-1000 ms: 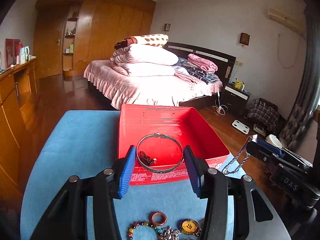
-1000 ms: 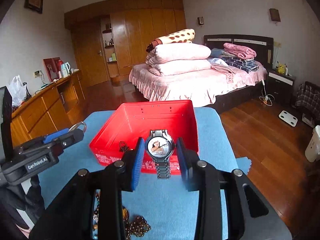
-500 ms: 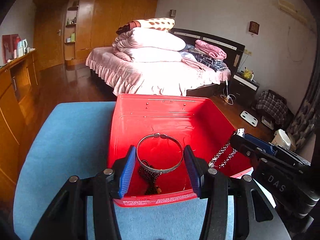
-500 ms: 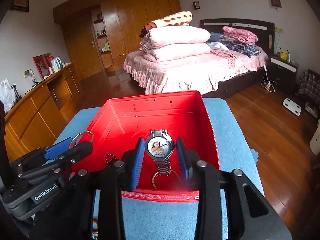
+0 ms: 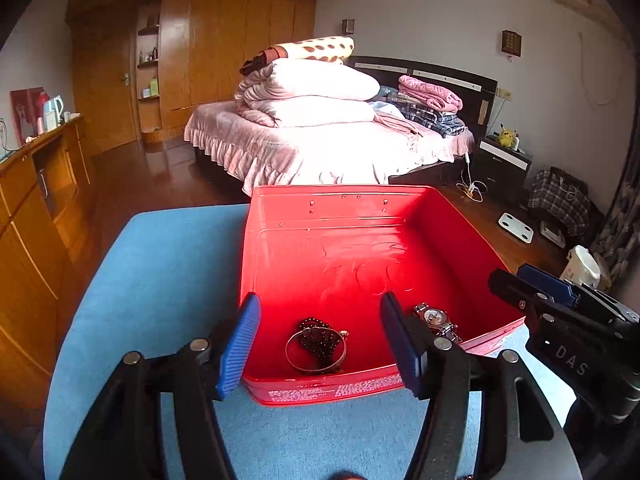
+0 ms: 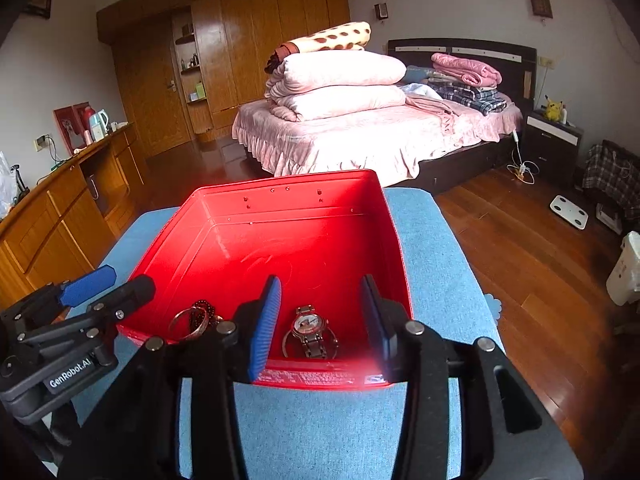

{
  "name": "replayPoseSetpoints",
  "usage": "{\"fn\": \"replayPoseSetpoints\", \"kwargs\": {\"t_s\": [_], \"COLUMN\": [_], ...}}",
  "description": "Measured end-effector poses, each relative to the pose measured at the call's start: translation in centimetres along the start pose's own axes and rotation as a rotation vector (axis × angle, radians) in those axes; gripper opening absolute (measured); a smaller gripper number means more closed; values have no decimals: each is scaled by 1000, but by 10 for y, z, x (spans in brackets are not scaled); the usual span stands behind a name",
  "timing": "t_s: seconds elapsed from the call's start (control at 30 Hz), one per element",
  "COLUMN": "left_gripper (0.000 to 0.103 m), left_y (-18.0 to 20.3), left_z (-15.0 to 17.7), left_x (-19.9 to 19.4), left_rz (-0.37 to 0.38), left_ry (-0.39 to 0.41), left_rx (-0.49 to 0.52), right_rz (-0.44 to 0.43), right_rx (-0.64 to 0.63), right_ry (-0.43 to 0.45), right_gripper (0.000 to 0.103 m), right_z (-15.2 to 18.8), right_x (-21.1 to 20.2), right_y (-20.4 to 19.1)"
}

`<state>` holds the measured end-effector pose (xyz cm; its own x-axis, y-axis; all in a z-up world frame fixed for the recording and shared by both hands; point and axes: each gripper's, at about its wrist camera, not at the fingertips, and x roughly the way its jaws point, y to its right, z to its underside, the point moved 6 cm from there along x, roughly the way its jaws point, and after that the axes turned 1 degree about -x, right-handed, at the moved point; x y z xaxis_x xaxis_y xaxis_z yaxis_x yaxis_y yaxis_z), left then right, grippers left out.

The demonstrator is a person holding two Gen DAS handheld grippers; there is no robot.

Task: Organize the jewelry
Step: 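Carry the bangle and wristwatch into the red tin and open both tools, then move both tools back toward the remaining jewelry on the table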

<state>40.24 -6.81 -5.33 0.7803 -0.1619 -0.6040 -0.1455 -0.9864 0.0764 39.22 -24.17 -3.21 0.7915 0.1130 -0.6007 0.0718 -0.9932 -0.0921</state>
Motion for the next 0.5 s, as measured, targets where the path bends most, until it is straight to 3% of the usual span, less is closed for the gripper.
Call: {"fn": "replayPoseSetpoints", "kwargs": {"t_s": [0.07, 0.13, 0.5], "left_gripper": [72, 78, 89], "left_y": [-1, -3, -13], "left_z": [3, 7, 49], "left_x": [-9, -19, -70], "left_rz": [-19, -36, -42], "left_ry": [22, 48, 100], "left_rx": [19, 40, 52], "right_rz": [16, 16, -10], "right_rx": [-3, -4, -36], "right_ry": [13, 24, 58], "right_gripper": [51, 52, 58], "right_z": [0, 4, 48], "right_x": [-5, -10, -57], "right_y": [5, 6, 1]}}
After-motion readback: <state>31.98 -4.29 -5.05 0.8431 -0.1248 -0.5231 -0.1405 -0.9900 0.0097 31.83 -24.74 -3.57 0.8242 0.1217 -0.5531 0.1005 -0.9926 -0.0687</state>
